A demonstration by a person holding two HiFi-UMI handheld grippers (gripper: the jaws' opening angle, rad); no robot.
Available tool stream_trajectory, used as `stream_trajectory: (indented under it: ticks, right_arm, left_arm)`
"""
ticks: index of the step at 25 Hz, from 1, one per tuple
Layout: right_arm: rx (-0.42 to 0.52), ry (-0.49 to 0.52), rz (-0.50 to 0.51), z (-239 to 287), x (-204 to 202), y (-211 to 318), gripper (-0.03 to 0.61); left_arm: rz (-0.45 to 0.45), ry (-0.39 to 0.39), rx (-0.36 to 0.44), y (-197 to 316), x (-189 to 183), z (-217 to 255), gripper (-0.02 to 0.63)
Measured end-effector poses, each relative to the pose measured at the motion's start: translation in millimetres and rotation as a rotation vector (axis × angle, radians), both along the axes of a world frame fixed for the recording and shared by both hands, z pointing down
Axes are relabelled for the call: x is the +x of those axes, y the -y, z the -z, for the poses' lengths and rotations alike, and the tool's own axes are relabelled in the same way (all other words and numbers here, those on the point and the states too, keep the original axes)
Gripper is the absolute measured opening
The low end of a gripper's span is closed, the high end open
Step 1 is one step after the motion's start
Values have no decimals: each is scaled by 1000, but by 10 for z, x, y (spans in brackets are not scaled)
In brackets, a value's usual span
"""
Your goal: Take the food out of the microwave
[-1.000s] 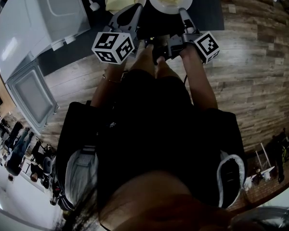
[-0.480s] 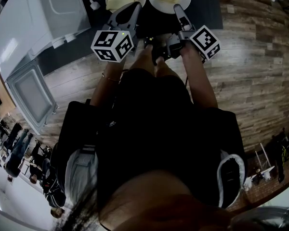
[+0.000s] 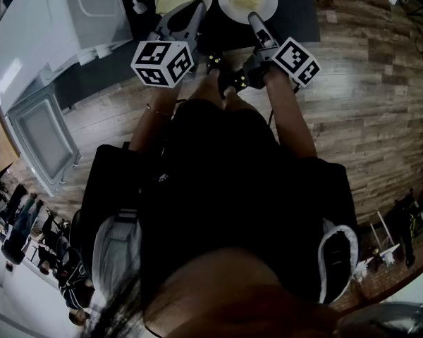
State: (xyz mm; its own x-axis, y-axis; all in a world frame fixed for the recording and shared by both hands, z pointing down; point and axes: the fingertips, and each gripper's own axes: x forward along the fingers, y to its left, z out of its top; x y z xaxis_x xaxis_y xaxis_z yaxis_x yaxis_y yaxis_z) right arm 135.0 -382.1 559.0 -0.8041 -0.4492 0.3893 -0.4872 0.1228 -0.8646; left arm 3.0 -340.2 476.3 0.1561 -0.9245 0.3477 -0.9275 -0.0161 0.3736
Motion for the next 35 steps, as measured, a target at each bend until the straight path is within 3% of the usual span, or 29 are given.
stream_trajectory:
  ticks: [3, 6, 11, 15, 22, 29, 33, 35]
  right_arm:
    - [6, -31, 54, -31, -11, -9, 236]
    - [79, -115, 168, -33, -63, -41, 278]
    - [307, -416, 415, -121, -96, -90, 324]
    - [482, -599, 477, -98, -55, -37, 325]
    - [554, -507, 406, 263, -138, 46, 325]
    - [654, -317, 343, 827, -413, 57, 315]
    - [695, -224, 301, 1106, -521, 48, 247]
    - [715, -215, 290, 1201, -530, 62, 163]
  left_arm:
    - [-1, 5, 4, -1, 5, 41, 7]
    - [6, 9, 7, -8, -17, 78, 6]
    - [1, 26, 16, -15, -66, 165, 8]
    - [-14, 66, 23, -46, -126, 274, 6]
    - [-33, 105, 43, -100, -195, 464, 8]
    - [-37, 60, 74, -143, -243, 640, 6]
    - [-35, 57, 82, -160, -297, 735, 6]
    - [-45, 64, 85, -143, -286, 789, 6]
